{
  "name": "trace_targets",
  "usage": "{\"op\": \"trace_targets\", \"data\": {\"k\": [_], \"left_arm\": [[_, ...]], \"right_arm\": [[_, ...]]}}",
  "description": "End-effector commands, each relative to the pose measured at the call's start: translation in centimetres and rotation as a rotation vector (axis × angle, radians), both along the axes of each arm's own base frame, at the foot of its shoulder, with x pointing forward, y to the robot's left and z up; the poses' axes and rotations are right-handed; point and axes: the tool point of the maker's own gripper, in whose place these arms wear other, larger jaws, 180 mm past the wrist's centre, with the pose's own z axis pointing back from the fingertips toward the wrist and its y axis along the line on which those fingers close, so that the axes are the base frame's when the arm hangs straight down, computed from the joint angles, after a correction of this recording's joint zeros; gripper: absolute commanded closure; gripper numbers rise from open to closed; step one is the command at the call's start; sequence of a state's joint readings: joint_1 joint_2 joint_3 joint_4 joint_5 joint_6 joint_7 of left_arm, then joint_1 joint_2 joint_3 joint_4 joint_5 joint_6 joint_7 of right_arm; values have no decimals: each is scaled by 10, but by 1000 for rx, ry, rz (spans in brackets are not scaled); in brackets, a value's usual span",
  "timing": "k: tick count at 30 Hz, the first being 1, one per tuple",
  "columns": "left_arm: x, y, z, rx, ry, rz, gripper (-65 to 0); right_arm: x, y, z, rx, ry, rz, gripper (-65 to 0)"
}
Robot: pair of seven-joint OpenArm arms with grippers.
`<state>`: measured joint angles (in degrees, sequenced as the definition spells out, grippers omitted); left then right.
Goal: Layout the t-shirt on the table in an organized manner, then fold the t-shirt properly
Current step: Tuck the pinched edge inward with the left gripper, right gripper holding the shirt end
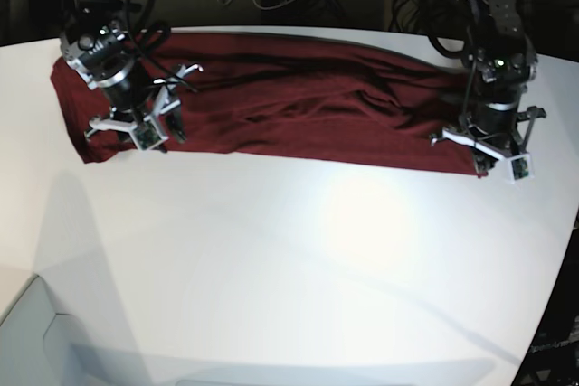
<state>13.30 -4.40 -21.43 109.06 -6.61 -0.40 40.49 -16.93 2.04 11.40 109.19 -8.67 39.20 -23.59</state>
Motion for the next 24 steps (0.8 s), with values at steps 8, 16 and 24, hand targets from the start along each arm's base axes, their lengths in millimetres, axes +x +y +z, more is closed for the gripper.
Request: {"op": "trace_targets", "data": {"k": [8,16,24], "left_arm": [[-4,21,-2,17,-4,51,0],[-7,33,-28,-6,57,90,0],[-7,36,-51,-29,114,101,-20]], "right_arm": [[1,1,8,14,-33,7,-200],[2,0,9,12,-34,6,-200],[2,-17,8,-3,-30,-39,-200]]}}
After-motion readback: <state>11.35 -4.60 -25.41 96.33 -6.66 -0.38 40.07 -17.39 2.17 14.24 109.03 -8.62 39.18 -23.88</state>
